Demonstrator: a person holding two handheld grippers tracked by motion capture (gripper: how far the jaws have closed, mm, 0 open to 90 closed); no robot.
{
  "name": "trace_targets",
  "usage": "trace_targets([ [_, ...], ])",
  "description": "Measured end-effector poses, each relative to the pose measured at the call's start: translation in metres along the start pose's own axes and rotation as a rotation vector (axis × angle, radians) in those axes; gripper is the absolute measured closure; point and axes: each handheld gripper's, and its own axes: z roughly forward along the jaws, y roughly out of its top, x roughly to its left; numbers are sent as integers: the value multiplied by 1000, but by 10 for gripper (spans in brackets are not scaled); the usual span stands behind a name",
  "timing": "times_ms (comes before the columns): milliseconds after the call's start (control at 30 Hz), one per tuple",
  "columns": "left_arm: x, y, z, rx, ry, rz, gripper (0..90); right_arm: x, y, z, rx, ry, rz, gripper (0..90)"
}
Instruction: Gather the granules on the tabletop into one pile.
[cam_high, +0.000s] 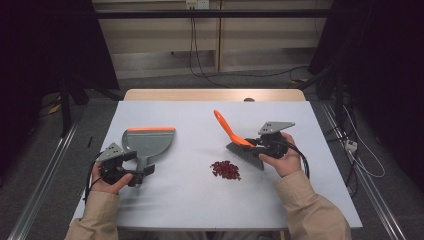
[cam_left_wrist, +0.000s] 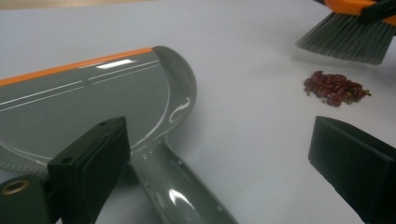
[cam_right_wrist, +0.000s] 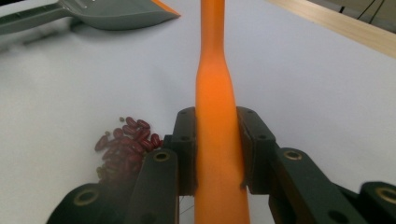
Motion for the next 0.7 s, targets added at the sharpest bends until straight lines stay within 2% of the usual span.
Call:
trace_targets([
  [100,1,-2,2,38,33,-16,72,1,-4,-3,14,-33,15,715],
  [233,2,-5,4,90,92,-39,104,2,-11,-5,7,-30,42,715],
  [367,5,-9,3,134,167,-71,150,4,-15,-6,13,-44,46,715],
  [433,7,-11,3,154,189,-76,167,4,-16,-7,12,-48,53,715],
  [533,10,-13,4,185,179,-98,182,3,-17,-7,9,-55,61,715],
  [600,12,-13,3,199,175,-104,232,2,-17,-9,4,-61,68,714],
  [700,16,-14,2,201,183,-121,283,0,-17,-11,-6,-66,79,715],
])
